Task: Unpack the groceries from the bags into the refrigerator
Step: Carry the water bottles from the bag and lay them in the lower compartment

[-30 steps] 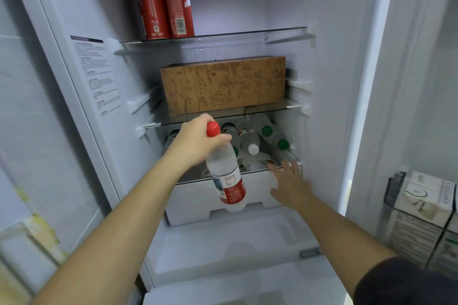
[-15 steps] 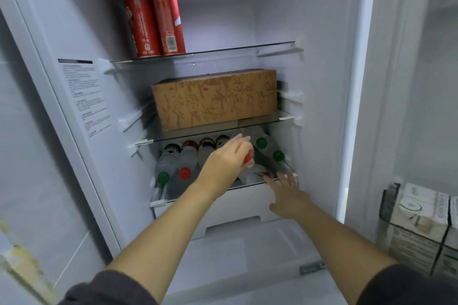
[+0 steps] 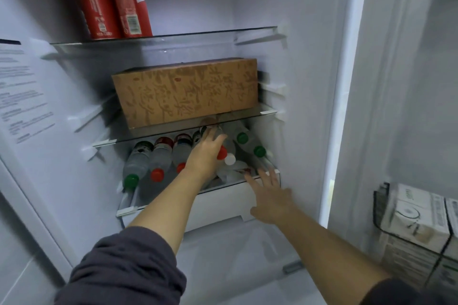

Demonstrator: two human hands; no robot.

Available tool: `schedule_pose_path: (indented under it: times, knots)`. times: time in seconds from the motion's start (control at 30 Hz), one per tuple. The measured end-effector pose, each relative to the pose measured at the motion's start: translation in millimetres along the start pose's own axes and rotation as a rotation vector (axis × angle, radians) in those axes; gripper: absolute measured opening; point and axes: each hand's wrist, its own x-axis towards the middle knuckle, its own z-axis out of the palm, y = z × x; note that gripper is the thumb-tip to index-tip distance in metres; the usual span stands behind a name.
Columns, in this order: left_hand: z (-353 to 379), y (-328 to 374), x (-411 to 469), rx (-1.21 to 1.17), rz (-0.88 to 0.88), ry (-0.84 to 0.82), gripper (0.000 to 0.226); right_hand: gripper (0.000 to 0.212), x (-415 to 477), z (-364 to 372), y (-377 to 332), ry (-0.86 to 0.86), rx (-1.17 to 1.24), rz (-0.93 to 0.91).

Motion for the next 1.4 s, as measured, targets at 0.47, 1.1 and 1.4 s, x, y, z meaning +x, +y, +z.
schedule_pose_path:
  times: [0.47,1.1,1.4]
  knots:
    - [-8.1,-12.3,41.3,-0.085,-0.179,-0.279,0.072,0.096,1.2,6.7,-0.5,0.065,0.005,-0.014]
    - [51.1,-18.0,39.0,0.618,0.607,0.180,0.057,0.096,0.4,11.7,-0.5,0.111,-0.031,-0.039]
    - [34.1,8.7,11.4,0.505,0.369,0.155,0.061,0.088,2.2,5.0,2.2,0.074,-0.008,-0.029]
